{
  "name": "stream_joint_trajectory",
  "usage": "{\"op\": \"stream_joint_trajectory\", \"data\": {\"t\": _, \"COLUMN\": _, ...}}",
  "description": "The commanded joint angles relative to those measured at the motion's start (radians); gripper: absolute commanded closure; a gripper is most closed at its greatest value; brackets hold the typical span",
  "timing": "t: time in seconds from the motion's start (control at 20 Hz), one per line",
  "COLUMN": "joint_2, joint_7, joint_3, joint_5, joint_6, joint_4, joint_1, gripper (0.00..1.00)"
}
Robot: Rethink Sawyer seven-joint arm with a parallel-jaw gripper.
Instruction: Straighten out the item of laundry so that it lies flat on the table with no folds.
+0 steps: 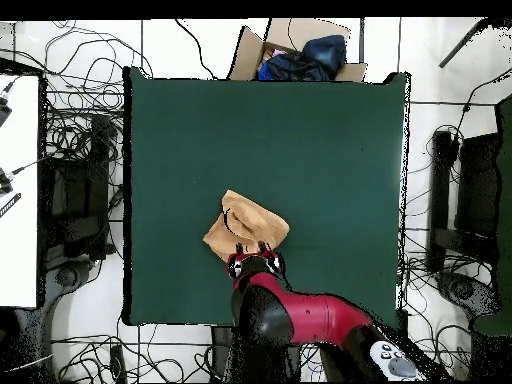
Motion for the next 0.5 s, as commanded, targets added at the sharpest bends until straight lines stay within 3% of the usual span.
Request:
{"op": "stream_joint_trajectory", "data": {"t": 0.05, "joint_2": 0.080, "joint_7": 0.132, "joint_3": -0.132, "joint_5": 0.051, "joint_6": 0.148, "joint_4": -0.105, "joint_1": 0.064, "gripper": 0.00}}
{"op": "stream_joint_trajectory", "data": {"t": 0.5, "joint_2": 0.172, "joint_7": 0.120, "joint_3": -0.189, "joint_5": 0.035, "joint_6": 0.181, "joint_4": -0.176, "joint_1": 0.116, "gripper": 0.00}}
